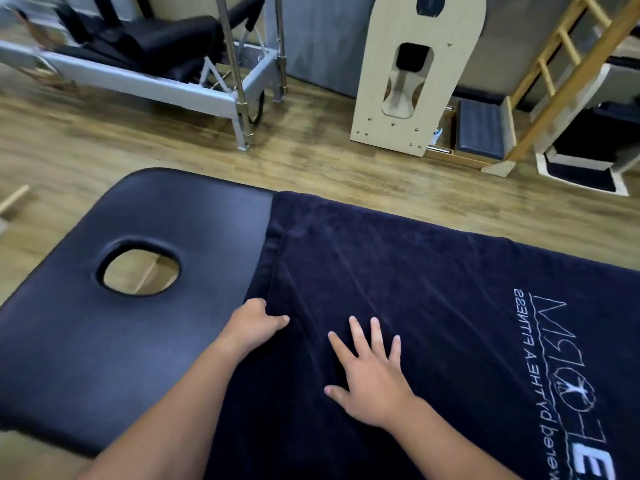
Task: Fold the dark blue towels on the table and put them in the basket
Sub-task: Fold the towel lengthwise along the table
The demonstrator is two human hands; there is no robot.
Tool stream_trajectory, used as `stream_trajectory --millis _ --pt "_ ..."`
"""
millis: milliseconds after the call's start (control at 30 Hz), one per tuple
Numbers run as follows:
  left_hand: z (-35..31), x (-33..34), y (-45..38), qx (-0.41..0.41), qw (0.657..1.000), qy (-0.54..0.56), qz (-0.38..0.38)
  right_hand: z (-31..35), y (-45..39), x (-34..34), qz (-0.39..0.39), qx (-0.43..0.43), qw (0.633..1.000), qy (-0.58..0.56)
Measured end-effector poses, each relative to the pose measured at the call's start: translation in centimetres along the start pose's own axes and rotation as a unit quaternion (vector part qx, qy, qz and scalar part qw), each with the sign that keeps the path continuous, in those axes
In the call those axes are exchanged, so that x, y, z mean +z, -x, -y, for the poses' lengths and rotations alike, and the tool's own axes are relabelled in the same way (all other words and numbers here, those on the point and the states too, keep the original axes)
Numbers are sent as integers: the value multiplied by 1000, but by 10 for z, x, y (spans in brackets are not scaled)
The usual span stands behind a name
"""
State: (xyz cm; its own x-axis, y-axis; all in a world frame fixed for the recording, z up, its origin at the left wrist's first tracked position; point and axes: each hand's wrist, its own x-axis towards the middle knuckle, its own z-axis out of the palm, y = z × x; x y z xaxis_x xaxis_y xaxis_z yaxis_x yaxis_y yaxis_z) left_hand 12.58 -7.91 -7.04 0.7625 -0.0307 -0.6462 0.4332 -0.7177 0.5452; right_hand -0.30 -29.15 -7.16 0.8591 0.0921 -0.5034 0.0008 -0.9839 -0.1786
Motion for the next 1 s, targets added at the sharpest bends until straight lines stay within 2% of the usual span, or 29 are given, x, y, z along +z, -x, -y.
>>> stream_trajectory --millis 200,300,433,567,633,767,800,900,1000 --pt "41 28 63 13 995 -52 -87 19 42 28 16 -8 1000 7" --pt "64 35 87 26 982 -128 -136 25 59 42 12 -3 1000 7" --pt "96 39 110 -4 982 -23 -189 31 74 51 6 -9 1000 0" --pt "116 10 124 -2 953 72 -294 39 89 53 -7 -32 999 -6" --pt "125 1 131 -2 956 83 -280 45 98 58 -7 -34 999 -8" --pt "146 11 145 -17 992 18 -125 57 116 78 19 -46 999 9" --pt "150 12 147 -12 994 -6 -105 60 119 82 19 -45 999 13" --pt "167 8 149 5 991 -32 -133 68 128 89 11 -32 999 6" --pt "188 -2 154 5 986 10 -168 77 138 97 -2 2 1000 1"
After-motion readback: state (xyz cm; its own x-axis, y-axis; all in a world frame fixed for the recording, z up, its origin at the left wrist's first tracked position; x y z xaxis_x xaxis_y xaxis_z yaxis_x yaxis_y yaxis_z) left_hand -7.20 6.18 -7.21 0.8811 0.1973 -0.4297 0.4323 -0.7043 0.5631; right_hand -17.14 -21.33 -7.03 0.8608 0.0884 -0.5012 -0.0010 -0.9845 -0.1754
